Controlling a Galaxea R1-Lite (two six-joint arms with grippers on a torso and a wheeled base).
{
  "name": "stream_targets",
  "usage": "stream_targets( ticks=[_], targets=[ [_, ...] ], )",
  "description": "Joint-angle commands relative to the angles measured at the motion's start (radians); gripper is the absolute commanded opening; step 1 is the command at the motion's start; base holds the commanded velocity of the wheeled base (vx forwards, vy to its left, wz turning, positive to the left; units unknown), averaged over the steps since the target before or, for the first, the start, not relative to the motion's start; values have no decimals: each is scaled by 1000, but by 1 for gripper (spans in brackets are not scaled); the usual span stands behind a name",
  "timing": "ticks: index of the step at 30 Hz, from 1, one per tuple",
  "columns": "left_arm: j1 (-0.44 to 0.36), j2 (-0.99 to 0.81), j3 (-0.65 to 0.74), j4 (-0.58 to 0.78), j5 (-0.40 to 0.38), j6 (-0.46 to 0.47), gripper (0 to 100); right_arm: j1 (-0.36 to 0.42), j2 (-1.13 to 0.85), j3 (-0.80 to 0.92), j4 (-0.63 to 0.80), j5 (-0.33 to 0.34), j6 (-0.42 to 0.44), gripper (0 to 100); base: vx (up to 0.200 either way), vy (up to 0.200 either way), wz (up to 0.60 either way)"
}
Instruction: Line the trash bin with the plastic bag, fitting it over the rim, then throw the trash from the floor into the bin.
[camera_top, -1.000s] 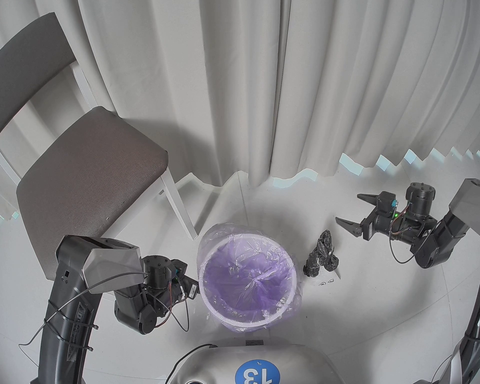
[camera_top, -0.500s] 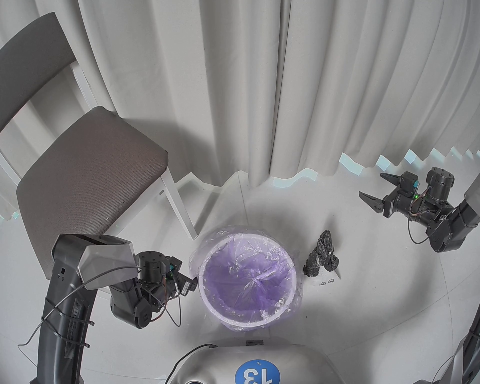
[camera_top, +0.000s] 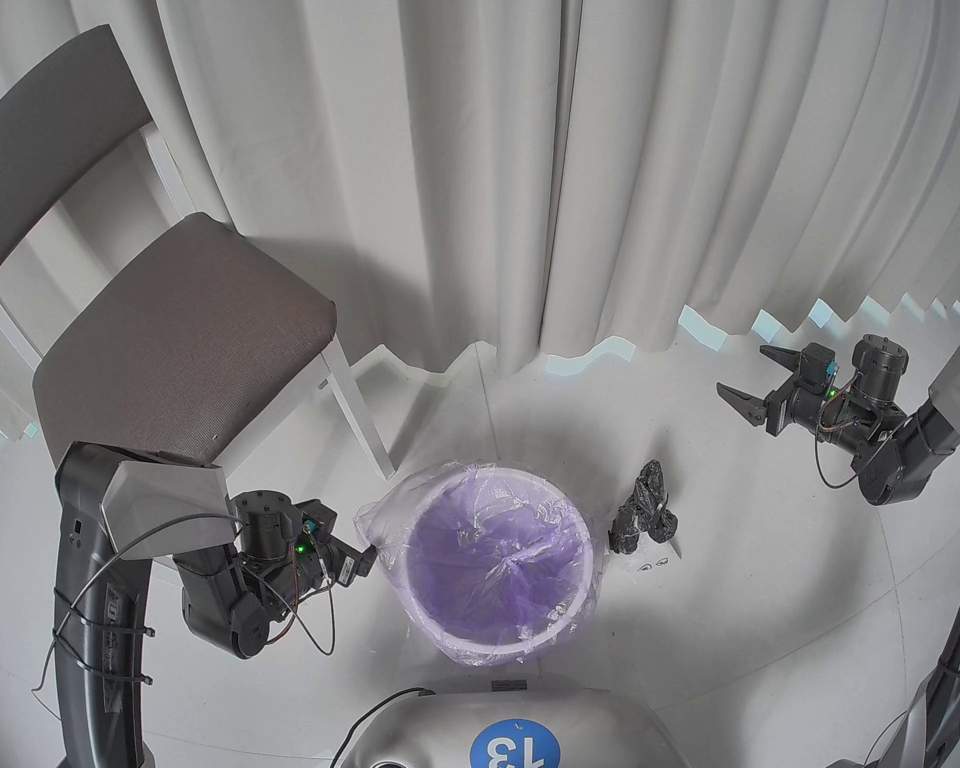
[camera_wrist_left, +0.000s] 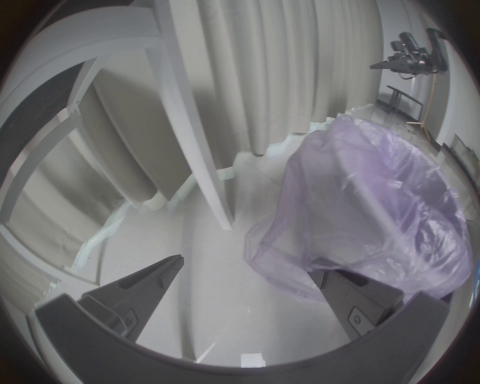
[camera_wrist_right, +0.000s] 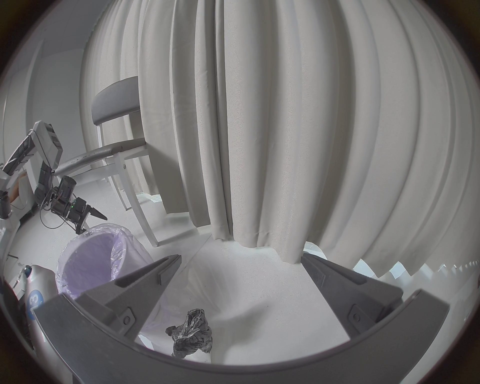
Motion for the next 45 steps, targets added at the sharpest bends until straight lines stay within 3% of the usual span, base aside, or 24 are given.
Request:
stream_targets(
  ticks=[1,7,15,16,29,45],
  targets=[
    [-2,50,-14,7,-70,54,100,1,4,2,0,1,-1,100,0,0,0],
    [-1,110,-100,88,-135,146,100,3,9,2,0,1,-4,100,0,0,0],
    [4,138,-241,185,-153,154,100,1,18,-2,0,1,-6,100,0,0,0],
    [4,139,-254,194,-159,154,0,1,19,-2,0,1,-6,100,0,0,0],
    [8,155,-369,294,-185,150,0,1,33,-8,0,1,-7,100,0,0,0],
    [16,214,-637,475,-189,138,0,6,73,-25,3,1,-9,100,0,0,0]
  ],
)
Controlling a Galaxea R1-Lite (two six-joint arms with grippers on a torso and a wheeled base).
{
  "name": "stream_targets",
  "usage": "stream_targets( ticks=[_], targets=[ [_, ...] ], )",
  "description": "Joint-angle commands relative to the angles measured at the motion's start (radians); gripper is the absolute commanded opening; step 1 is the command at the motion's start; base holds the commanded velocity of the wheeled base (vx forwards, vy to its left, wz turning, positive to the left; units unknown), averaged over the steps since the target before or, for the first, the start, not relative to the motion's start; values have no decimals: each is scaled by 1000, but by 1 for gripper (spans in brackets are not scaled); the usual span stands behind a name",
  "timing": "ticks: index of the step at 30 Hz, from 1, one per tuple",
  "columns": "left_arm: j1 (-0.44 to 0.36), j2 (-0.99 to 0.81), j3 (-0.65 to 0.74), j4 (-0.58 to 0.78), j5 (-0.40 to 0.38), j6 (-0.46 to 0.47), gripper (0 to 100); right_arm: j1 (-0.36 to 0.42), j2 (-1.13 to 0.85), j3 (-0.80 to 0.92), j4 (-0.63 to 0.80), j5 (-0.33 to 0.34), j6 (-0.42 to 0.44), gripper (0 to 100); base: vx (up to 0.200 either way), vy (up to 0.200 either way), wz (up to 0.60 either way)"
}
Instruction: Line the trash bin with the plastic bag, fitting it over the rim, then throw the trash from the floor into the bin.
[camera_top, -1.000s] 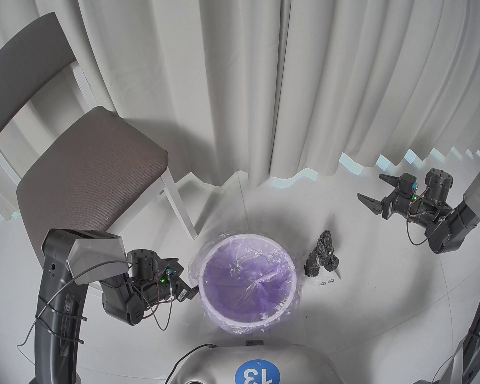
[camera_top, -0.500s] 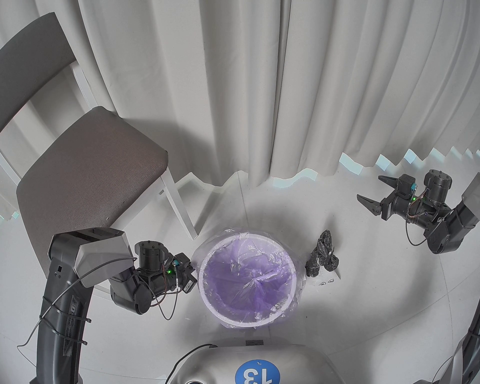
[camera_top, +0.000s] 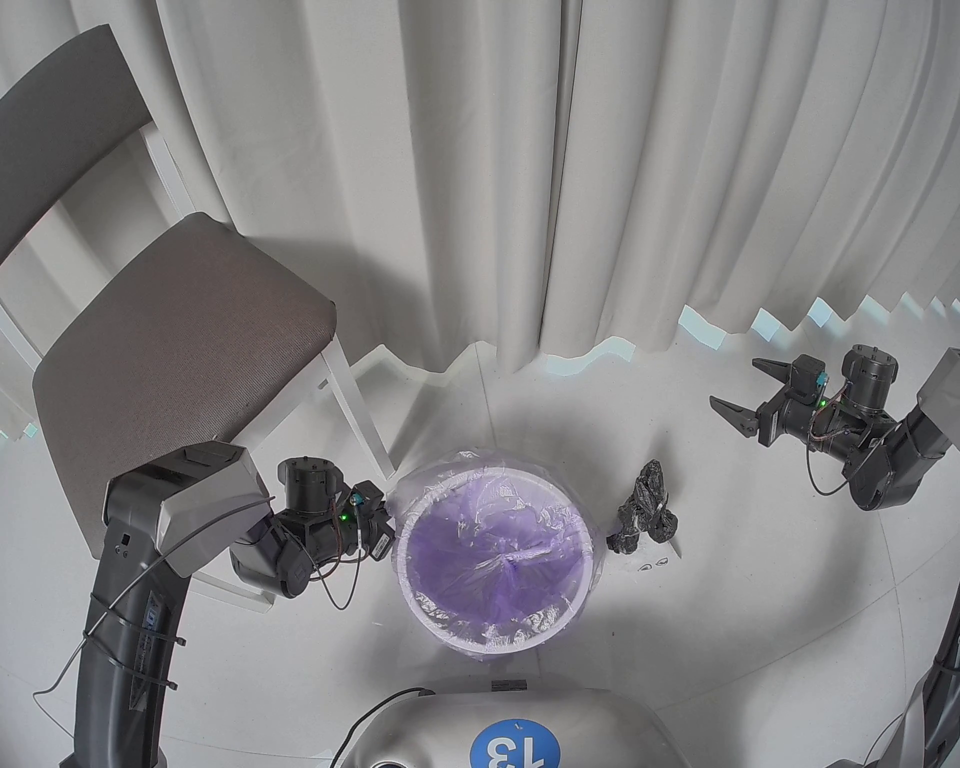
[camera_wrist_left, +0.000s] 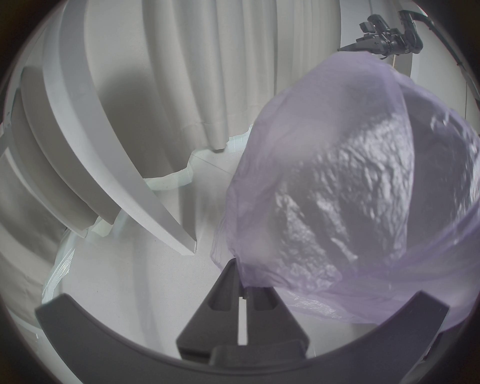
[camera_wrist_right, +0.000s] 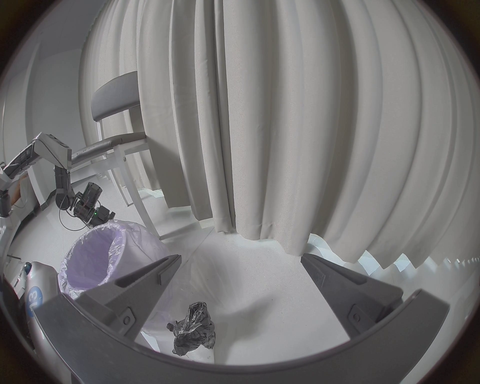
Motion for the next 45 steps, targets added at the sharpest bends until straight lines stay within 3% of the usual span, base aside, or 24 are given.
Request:
stream_targets(
  ticks=[1,10,15,33,34,42,45],
  targets=[
    [-1,27,-59,13,-1,-2,0,2,18,-8,0,1,-1,100,0,0,0],
    [-5,45,-154,142,-73,-13,0,5,41,-23,6,1,-3,100,0,0,0],
    [-24,124,-323,199,-74,-13,0,8,44,-26,8,1,-1,100,0,0,0],
    [-19,154,-341,194,-76,-8,0,11,70,-40,8,1,-1,100,0,0,0],
    [-18,151,-340,193,-76,-8,100,11,70,-42,8,1,-1,100,0,0,0],
    [-8,101,-288,189,-74,12,100,10,69,-42,8,1,-1,100,0,0,0],
    [2,27,-182,188,-61,70,100,10,63,-40,8,1,-1,100,0,0,0]
  ],
)
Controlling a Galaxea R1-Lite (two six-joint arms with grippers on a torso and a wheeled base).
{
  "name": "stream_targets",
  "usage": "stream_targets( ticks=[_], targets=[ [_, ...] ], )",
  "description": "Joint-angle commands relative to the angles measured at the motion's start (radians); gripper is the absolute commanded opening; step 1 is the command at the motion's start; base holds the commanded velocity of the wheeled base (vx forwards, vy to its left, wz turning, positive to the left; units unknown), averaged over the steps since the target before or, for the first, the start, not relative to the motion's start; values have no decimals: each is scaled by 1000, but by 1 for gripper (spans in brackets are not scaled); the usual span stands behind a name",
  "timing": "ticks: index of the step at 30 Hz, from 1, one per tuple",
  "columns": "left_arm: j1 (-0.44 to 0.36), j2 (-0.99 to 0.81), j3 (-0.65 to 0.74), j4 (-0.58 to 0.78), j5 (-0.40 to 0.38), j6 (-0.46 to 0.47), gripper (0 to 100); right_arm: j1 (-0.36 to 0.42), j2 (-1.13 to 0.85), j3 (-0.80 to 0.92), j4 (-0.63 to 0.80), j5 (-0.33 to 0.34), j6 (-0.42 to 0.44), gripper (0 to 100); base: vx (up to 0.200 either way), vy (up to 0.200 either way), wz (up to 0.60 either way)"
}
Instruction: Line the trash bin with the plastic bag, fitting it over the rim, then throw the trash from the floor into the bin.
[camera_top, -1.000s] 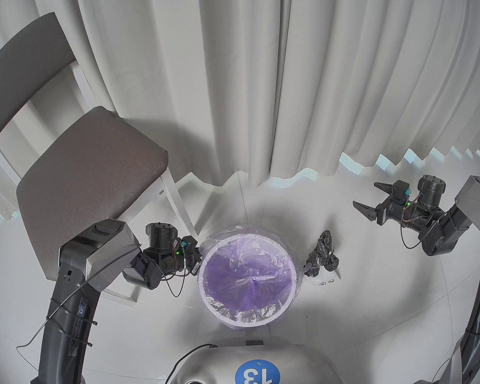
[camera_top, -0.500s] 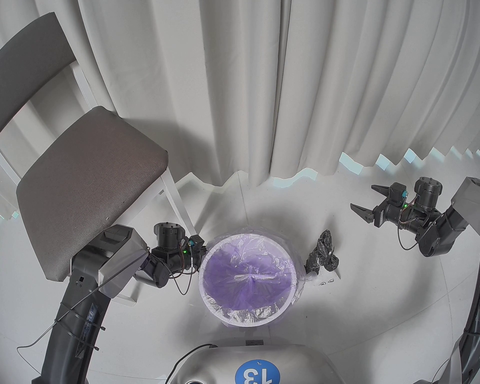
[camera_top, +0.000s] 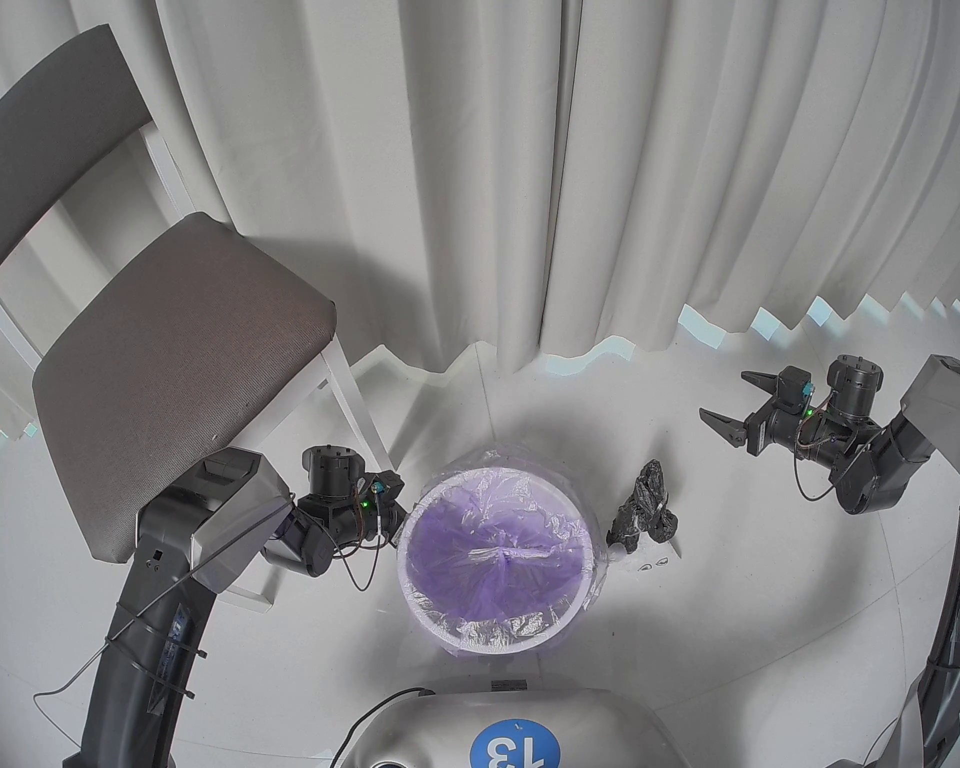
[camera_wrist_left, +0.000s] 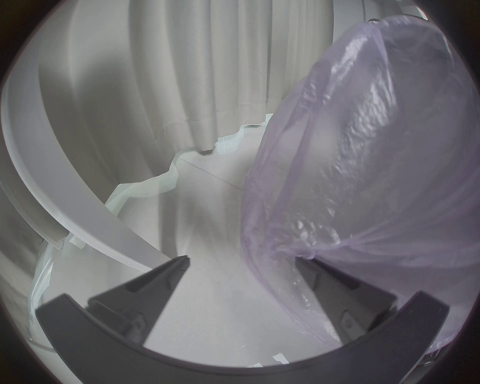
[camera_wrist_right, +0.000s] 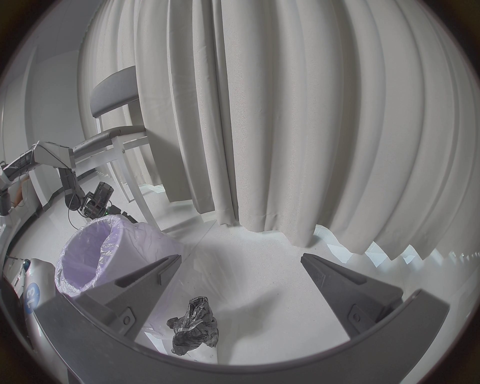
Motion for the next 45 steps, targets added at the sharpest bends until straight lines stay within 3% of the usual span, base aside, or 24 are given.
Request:
stream_targets(
  ticks=[1,5,6,8,14,28,38,45],
  targets=[
    [12,-98,121,-1,20,57,100,0,-5,3,0,1,-1,100,0,0,0],
    [10,-167,218,-7,146,122,100,0,-7,9,-5,1,-1,100,0,0,0],
    [6,-205,273,-26,235,155,100,1,-7,12,-5,1,-1,100,0,0,0],
    [0,-248,338,-67,298,177,100,1,-8,17,-6,1,-1,100,0,0,0],
    [-5,-380,497,-139,355,215,100,1,-17,23,-11,1,-1,100,0,0,0],
    [-59,-718,781,-196,335,171,100,-8,-40,37,-19,1,1,100,0,0,0],
    [-63,-793,830,-196,287,129,100,-28,-82,49,-60,1,10,100,0,0,0],
    [-115,-804,850,-219,197,11,100,-80,-155,103,-95,1,12,100,0,0,0]
  ],
)
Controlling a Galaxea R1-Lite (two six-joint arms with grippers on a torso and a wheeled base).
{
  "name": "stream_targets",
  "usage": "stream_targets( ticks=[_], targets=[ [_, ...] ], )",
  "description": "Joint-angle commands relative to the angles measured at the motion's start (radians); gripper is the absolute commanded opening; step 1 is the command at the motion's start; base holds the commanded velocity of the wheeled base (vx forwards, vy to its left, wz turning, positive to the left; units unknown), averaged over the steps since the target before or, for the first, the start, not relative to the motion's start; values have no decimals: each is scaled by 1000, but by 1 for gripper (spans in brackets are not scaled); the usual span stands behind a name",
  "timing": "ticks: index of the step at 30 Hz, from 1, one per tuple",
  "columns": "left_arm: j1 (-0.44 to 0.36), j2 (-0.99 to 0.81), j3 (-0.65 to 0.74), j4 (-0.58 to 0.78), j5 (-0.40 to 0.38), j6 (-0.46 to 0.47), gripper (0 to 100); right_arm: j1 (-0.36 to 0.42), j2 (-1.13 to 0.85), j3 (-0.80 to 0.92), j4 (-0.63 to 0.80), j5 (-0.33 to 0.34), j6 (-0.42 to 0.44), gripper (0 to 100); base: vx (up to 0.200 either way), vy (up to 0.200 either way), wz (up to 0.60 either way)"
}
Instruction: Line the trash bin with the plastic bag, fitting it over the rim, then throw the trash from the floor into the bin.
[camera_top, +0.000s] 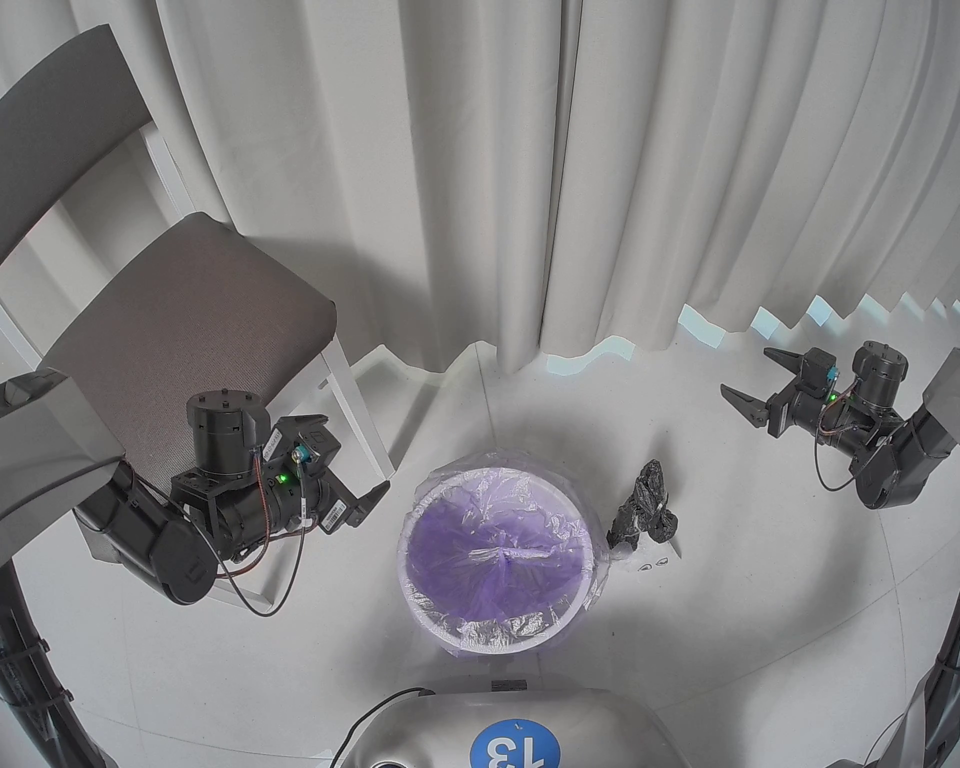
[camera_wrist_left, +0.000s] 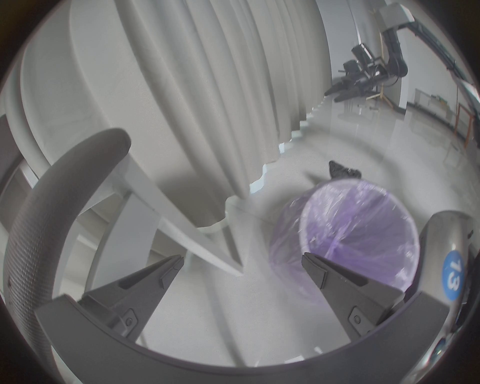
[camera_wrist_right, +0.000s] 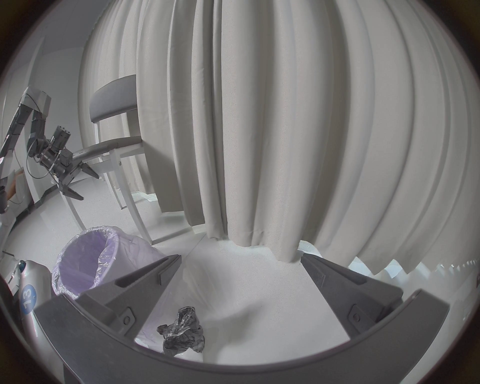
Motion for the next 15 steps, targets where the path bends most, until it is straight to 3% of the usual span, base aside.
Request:
stream_targets(
  ticks=[1,5,10,13,15],
  targets=[
    [-36,-16,21,-33,-19,-52,100,-46,-73,56,-29,-1,3,100,0,0,0],
    [-58,-16,36,-102,-22,-77,100,-76,-117,111,-69,-4,21,100,0,0,0],
    [-85,-50,41,-169,-28,-137,100,-78,-189,280,-195,-18,164,100,0,0,0],
    [-110,-64,32,-198,-33,-200,100,-76,-191,343,-270,-84,207,100,0,0,0],
    [-128,-76,35,-260,-31,-263,100,-70,-180,375,-310,-170,217,100,0,0,0]
  ],
)
